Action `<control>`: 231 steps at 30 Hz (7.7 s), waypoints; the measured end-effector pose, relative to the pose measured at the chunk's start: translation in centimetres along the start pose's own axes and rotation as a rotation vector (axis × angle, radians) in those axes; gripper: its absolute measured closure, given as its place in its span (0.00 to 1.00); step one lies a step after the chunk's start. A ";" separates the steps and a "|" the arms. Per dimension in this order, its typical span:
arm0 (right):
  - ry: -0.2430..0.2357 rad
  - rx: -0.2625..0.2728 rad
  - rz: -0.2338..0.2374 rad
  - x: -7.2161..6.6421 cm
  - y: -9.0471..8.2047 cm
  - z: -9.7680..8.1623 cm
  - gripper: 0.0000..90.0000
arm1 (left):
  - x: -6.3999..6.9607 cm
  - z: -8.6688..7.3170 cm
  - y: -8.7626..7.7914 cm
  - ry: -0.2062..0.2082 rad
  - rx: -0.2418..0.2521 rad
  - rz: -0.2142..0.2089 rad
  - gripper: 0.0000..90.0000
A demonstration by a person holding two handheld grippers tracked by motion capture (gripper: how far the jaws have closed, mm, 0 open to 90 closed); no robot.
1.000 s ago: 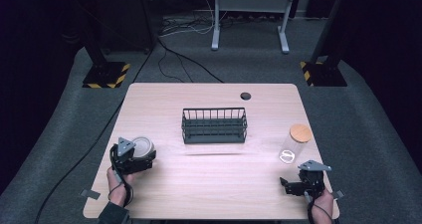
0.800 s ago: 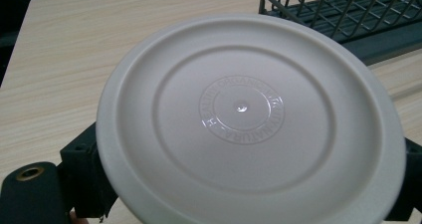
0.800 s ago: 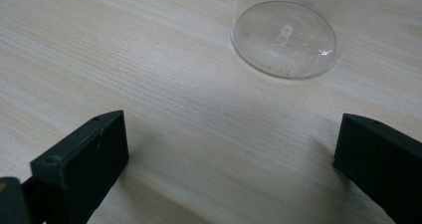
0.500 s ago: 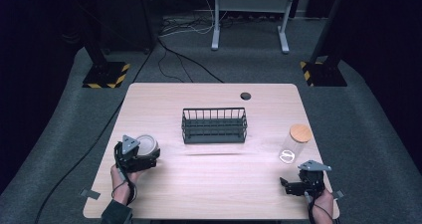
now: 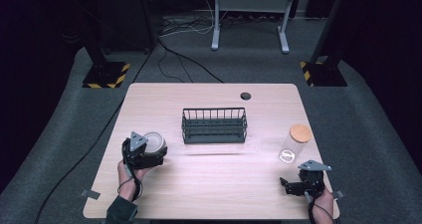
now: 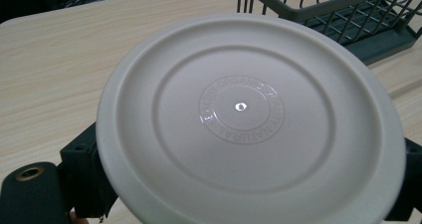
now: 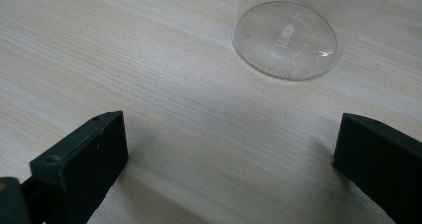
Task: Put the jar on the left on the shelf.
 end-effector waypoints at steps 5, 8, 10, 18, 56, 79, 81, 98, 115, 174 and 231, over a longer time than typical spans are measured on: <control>-0.001 0.000 0.000 0.0 0.0 0.0 0.00 | 0.3 0.1 0.4 0.012 -0.009 -0.010 0.11; -0.001 0.000 0.000 0.0 0.0 0.0 0.00 | 0.4 0.3 0.3 0.011 -0.005 -0.015 0.11; -0.001 0.000 0.000 0.0 0.0 0.0 0.00 | 0.5 0.4 0.2 0.012 -0.003 -0.018 0.11; -0.001 0.000 0.000 0.0 0.0 0.0 0.00 | 0.9 1.1 0.0 0.029 0.012 -0.033 0.11; -0.001 0.000 0.001 0.0 0.0 0.0 0.00 | 2.2 5.4 0.0 0.086 0.033 -0.089 0.11; 0.002 0.000 -0.001 0.0 0.0 0.0 0.00 | 3.0 7.8 0.4 0.099 0.047 -0.107 0.11; 0.003 0.000 0.000 0.0 0.0 0.0 0.00 | 3.1 8.0 0.5 0.100 0.047 -0.108 0.11; 0.006 0.000 -0.005 0.1 0.0 0.0 0.00 | 3.8 9.7 1.6 0.119 0.044 -0.128 0.11; 0.013 0.000 -0.009 0.1 0.0 0.0 0.00 | 4.4 11.2 2.4 0.125 0.036 -0.149 0.11; 0.016 0.002 -0.014 0.2 0.0 0.0 0.00 | 6.8 14.9 8.8 0.176 -0.092 -0.178 0.11; 0.013 0.003 -0.016 0.2 0.0 0.0 0.00 | 6.9 12.2 12.8 0.139 -0.169 -0.202 0.11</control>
Point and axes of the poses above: each handheld gripper's, and its own axes: y roughly forward along the jaws, z roughly out of its top, x roughly to its right, the point moved 7 cm from there along y, roughly forward along the jaws, and after that the axes turned 7 degrees about -x, right-handed, at the moved point
